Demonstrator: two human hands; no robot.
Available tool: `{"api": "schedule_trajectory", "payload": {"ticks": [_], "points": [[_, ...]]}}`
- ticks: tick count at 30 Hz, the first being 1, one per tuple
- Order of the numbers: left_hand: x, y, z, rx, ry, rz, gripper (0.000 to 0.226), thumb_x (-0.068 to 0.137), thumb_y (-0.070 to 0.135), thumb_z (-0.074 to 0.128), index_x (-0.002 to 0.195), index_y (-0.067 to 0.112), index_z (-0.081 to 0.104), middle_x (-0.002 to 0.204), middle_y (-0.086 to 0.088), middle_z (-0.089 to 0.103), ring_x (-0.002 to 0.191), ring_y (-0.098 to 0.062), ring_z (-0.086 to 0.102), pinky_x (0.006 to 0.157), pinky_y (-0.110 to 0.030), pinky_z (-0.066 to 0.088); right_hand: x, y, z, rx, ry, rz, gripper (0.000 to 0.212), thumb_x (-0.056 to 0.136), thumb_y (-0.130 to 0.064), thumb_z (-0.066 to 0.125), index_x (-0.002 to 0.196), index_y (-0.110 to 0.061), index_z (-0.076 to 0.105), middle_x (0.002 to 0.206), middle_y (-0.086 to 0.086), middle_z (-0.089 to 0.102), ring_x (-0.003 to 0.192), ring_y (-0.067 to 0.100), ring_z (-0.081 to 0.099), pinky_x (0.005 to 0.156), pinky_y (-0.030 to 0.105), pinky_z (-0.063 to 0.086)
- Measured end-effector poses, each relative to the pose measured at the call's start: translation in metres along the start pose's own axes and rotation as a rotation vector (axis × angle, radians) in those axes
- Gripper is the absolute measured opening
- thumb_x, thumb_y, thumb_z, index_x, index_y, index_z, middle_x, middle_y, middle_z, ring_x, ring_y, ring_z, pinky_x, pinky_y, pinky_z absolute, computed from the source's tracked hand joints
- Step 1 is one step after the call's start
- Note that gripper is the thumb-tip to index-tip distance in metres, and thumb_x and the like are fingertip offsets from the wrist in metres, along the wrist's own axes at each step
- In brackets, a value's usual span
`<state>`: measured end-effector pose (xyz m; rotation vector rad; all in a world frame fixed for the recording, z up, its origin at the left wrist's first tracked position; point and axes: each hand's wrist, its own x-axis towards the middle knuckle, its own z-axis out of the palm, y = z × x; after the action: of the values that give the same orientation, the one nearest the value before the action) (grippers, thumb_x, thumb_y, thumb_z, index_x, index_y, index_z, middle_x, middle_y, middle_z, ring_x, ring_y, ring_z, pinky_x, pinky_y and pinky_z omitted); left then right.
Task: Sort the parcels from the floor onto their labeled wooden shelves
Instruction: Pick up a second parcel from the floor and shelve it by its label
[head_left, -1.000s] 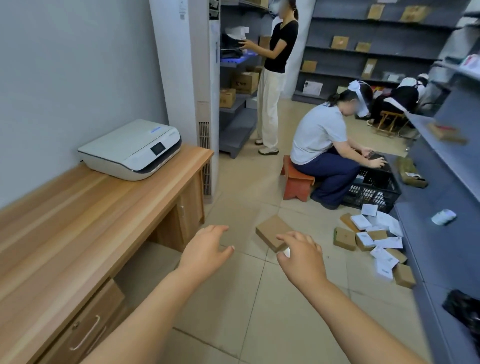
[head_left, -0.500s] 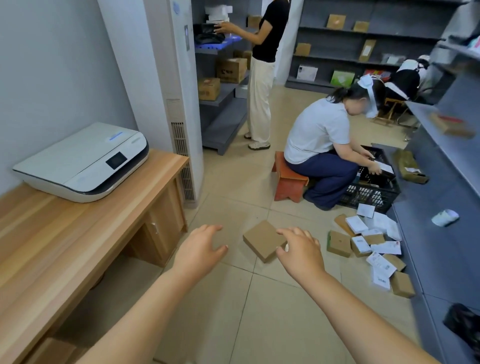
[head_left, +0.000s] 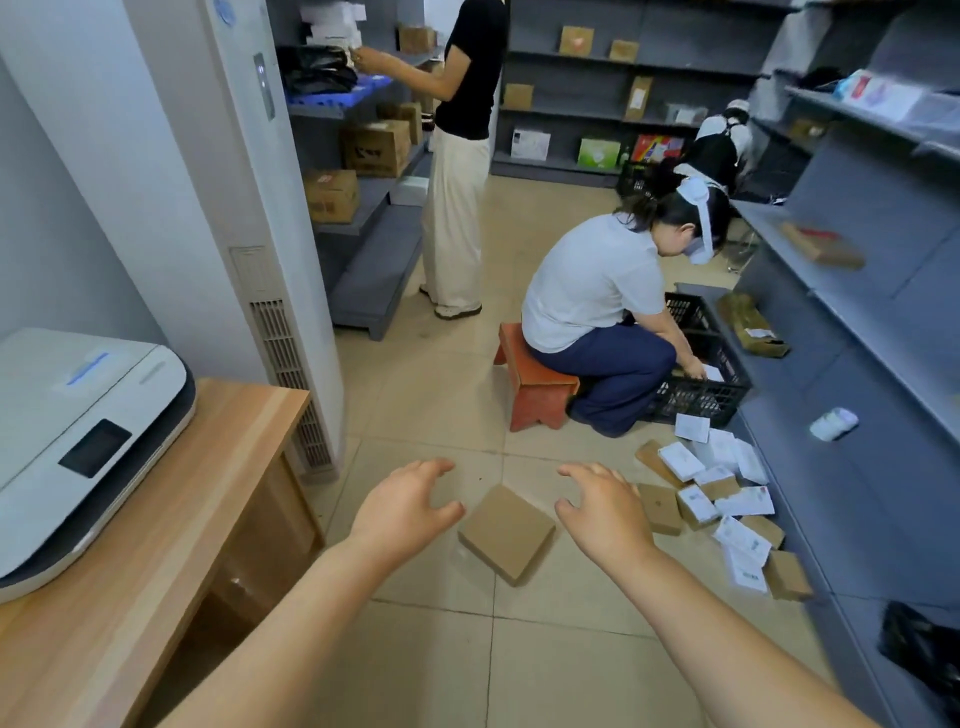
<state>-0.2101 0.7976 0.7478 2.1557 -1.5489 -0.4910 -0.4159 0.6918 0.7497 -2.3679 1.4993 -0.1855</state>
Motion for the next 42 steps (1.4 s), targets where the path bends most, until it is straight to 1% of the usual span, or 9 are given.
{"api": "schedule_trajectory", "payload": {"ticks": [5, 10, 13, 17, 22, 25, 30, 37, 42], "points": [[0.07, -0.028, -0.006, 0.018, -0.089, 0.055, 0.061, 0.081, 0.045, 0.059, 0.135, 0.023, 0.042, 0.136, 0.003, 0.051, 0.124, -0.014, 0.047, 0.097, -0.028, 0.04, 0.047, -0.007, 0.016, 0.042, -0.023, 0.093, 0.046, 0.087, -0.023, 0.054, 0.133, -0.024, 0.049, 0.134, -0.001, 0.053, 0.122, 0.02, 0.046, 0.103, 0.034, 0.035], [0.128, -0.038, 0.012, -0.009, -0.183, 0.076, 0.06, 0.08, 0.038, 0.061, 0.135, 0.022, 0.043, 0.137, 0.002, 0.05, 0.123, -0.014, 0.047, 0.095, -0.027, 0.04, 0.078, 0.018, 0.023, 0.067, -0.068, 0.228, 0.046, 0.089, -0.022, 0.054, 0.134, -0.021, 0.048, 0.135, 0.002, 0.051, 0.118, 0.023, 0.05, 0.098, 0.034, 0.04], [0.163, -0.039, 0.027, -0.008, -0.234, 0.084, 0.06, 0.08, 0.034, 0.063, 0.135, 0.022, 0.042, 0.136, 0.002, 0.05, 0.122, -0.014, 0.048, 0.093, -0.025, 0.039, 0.105, 0.036, 0.029, 0.077, -0.085, 0.268, 0.045, 0.09, -0.023, 0.054, 0.134, -0.02, 0.047, 0.135, 0.003, 0.052, 0.118, 0.023, 0.051, 0.097, 0.034, 0.041], [0.209, -0.042, 0.045, 0.008, -0.285, 0.063, 0.061, 0.08, 0.032, 0.062, 0.136, 0.021, 0.04, 0.138, 0.0, 0.049, 0.121, -0.015, 0.049, 0.094, -0.026, 0.04, 0.152, 0.055, 0.039, 0.095, -0.117, 0.288, 0.044, 0.089, -0.022, 0.053, 0.133, -0.019, 0.048, 0.134, 0.005, 0.052, 0.117, 0.025, 0.051, 0.096, 0.034, 0.041], [0.276, -0.042, 0.063, 0.043, -0.334, -0.007, 0.061, 0.08, 0.032, 0.061, 0.136, 0.022, 0.039, 0.138, 0.001, 0.048, 0.123, -0.014, 0.048, 0.094, -0.027, 0.04, 0.222, 0.08, 0.05, 0.108, -0.16, 0.293, 0.045, 0.089, -0.021, 0.052, 0.134, -0.02, 0.047, 0.132, 0.004, 0.053, 0.117, 0.023, 0.051, 0.097, 0.033, 0.039], [0.314, -0.043, 0.079, 0.037, -0.348, -0.048, 0.06, 0.08, 0.031, 0.061, 0.136, 0.023, 0.04, 0.139, 0.003, 0.048, 0.123, -0.014, 0.047, 0.095, -0.028, 0.041, 0.262, 0.099, 0.057, 0.082, -0.196, 0.286, 0.046, 0.089, -0.021, 0.052, 0.134, -0.02, 0.047, 0.132, 0.004, 0.053, 0.117, 0.023, 0.051, 0.096, 0.032, 0.039], [0.361, -0.06, 0.114, 0.004, -0.362, -0.095, 0.06, 0.08, 0.032, 0.062, 0.135, 0.023, 0.041, 0.139, 0.003, 0.048, 0.121, -0.015, 0.049, 0.093, -0.027, 0.042, 0.32, 0.128, 0.079, 0.016, -0.272, 0.26, 0.045, 0.09, -0.024, 0.051, 0.135, -0.02, 0.046, 0.131, 0.006, 0.053, 0.113, 0.024, 0.053, 0.094, 0.034, 0.041], [0.415, -0.11, 0.18, -0.042, -0.429, -0.167, 0.061, 0.082, 0.03, 0.062, 0.137, 0.021, 0.039, 0.138, 0.002, 0.048, 0.122, -0.014, 0.048, 0.094, -0.025, 0.039, 0.366, 0.152, 0.149, -0.002, -0.325, 0.303, 0.045, 0.091, -0.023, 0.05, 0.135, -0.02, 0.045, 0.133, 0.003, 0.052, 0.115, 0.022, 0.052, 0.095, 0.032, 0.038], [0.447, -0.167, 0.261, -0.073, -0.515, -0.227, 0.062, 0.081, 0.025, 0.064, 0.137, 0.019, 0.038, 0.138, -0.001, 0.049, 0.122, -0.015, 0.048, 0.097, -0.026, 0.039, 0.384, 0.175, 0.247, 0.017, -0.359, 0.335, 0.046, 0.092, -0.02, 0.048, 0.138, -0.02, 0.042, 0.133, 0.003, 0.051, 0.112, 0.02, 0.054, 0.092, 0.029, 0.039]]}}
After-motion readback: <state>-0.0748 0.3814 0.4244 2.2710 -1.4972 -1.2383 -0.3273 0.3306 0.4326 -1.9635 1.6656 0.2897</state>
